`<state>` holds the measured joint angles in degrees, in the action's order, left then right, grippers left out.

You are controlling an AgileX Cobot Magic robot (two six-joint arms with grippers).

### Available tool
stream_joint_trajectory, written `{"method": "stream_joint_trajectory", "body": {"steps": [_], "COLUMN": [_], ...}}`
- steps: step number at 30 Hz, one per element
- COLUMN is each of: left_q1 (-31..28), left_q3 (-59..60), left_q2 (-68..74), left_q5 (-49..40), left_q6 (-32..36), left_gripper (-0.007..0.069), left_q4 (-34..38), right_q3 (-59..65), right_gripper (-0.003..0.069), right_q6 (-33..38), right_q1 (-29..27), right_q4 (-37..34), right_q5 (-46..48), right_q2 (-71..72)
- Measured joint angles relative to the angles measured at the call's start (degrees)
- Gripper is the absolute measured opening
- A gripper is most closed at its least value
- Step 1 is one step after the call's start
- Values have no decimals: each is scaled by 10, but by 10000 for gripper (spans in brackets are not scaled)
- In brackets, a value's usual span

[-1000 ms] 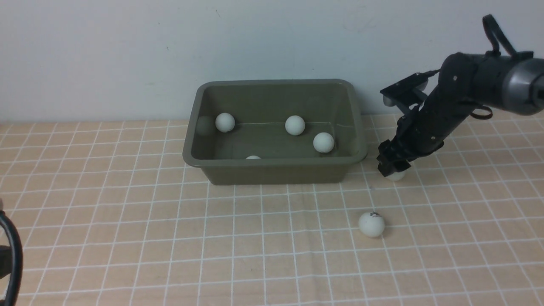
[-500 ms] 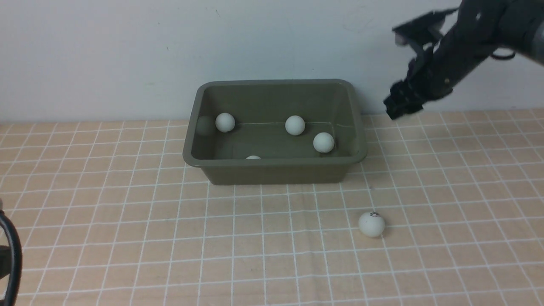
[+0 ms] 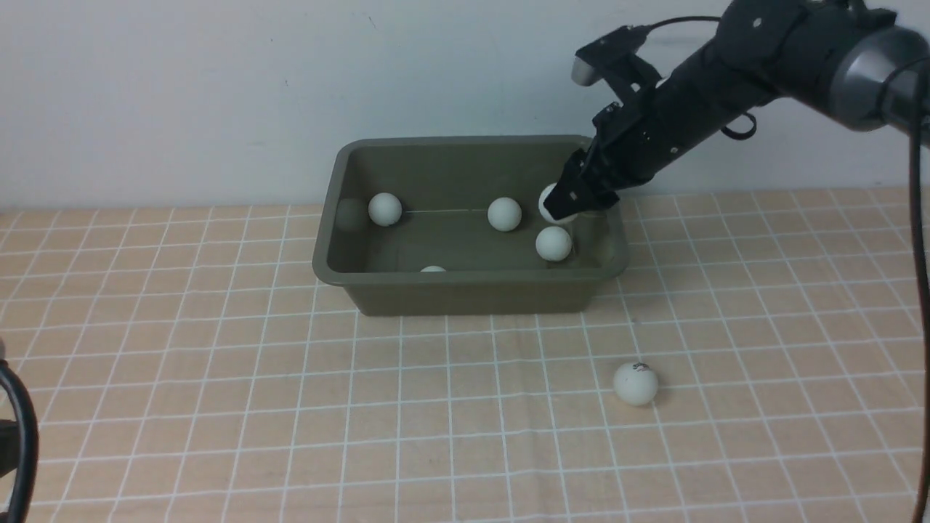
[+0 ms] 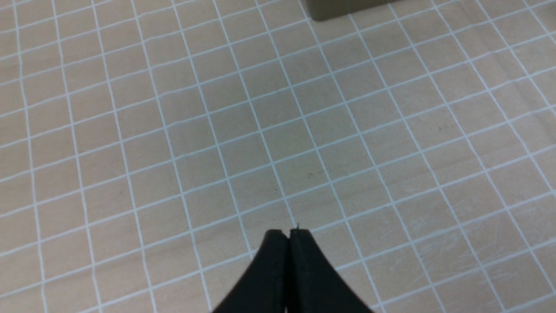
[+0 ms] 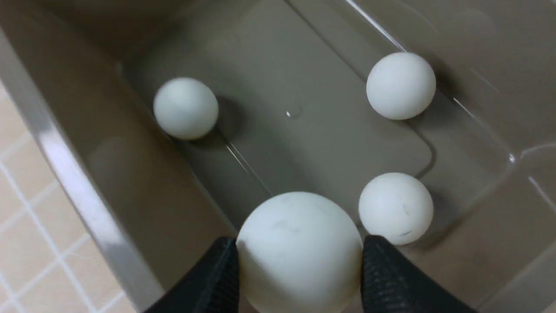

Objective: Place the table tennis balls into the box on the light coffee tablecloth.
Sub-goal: 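Release the ping pong ball into the bin and lift the gripper away, then reach for and grasp a ping pong ball on the table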

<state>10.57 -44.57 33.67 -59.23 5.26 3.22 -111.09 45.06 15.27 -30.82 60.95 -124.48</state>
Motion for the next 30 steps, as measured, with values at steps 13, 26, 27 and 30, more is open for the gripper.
{"method": "stream_joint_trajectory", "body": {"steps": [13, 26, 27, 30], "left_q1": [0, 0, 0, 0], "left_q3": [0, 11, 11, 11], "left_q2": [0, 0, 0, 0], "left_q5": [0, -3, -6, -11], "left_q6": [0, 0, 0, 0], "left_gripper": [-69, -69, -69, -69], "left_q4": [0, -1, 0, 0], "right_q3": [-157, -82, -33, 104], "right_gripper": [442, -7, -13, -17], "right_q6": [-125, -290, -292, -275], "right_q1": [3, -12, -10, -4], "right_q4": [119, 160, 158, 150], "right_q5": [100, 113, 112, 110], "right_q2": [71, 170, 204, 281]}}
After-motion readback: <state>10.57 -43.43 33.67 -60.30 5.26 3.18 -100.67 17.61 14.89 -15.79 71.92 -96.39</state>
